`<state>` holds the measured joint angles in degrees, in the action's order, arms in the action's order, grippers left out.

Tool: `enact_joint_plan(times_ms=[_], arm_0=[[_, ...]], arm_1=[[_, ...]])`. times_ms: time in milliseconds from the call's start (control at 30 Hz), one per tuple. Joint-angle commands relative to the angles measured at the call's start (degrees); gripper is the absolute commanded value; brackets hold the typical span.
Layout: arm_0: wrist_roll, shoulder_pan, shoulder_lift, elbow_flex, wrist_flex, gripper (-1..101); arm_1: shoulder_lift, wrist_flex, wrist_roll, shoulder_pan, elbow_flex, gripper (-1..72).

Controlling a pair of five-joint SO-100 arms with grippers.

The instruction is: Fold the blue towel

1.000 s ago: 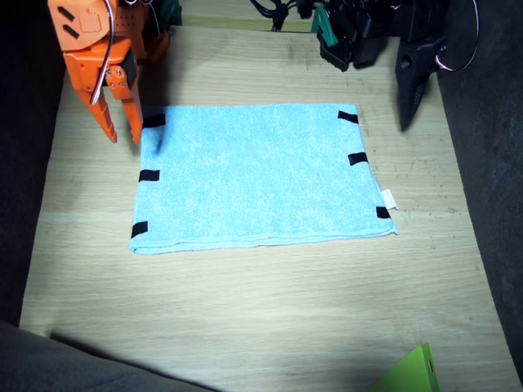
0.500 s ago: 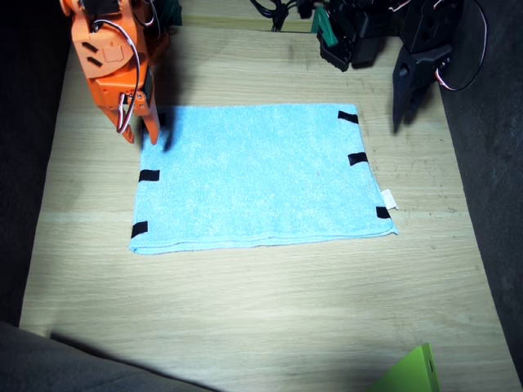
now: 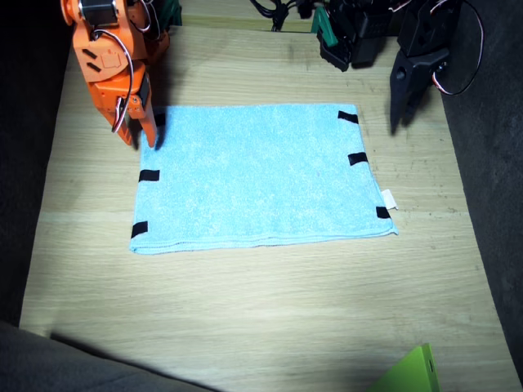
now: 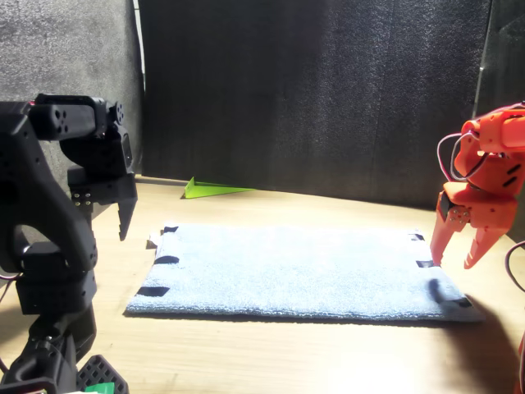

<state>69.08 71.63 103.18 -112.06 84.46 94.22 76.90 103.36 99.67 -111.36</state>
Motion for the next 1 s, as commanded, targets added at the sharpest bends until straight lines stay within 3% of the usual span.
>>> enact_joint_plan(times_ms=[0,667,733,833,967], arm_0=[[0.18,0.53,3.6,-1.05,-0.18,22],[1.49,2.02,6.86,-3.78,-0.26,23],[1.85,2.29,7.12,-4.04,-0.26,23],[1.85,2.29,7.21,-4.39,-0.53,23],[2.02,2.02,7.65,-5.54,-1.23,23]], arm_1=[[2.99,0.09,-0.35,0.44,-1.41,23.5],[-11.69,1.85,-2.72,0.88,7.03,23.1],[-14.24,3.87,-3.08,1.05,9.67,18.3],[-17.31,7.56,-2.72,1.58,13.89,2.4],[-17.14,8.88,-2.64,2.11,14.68,0.1]])
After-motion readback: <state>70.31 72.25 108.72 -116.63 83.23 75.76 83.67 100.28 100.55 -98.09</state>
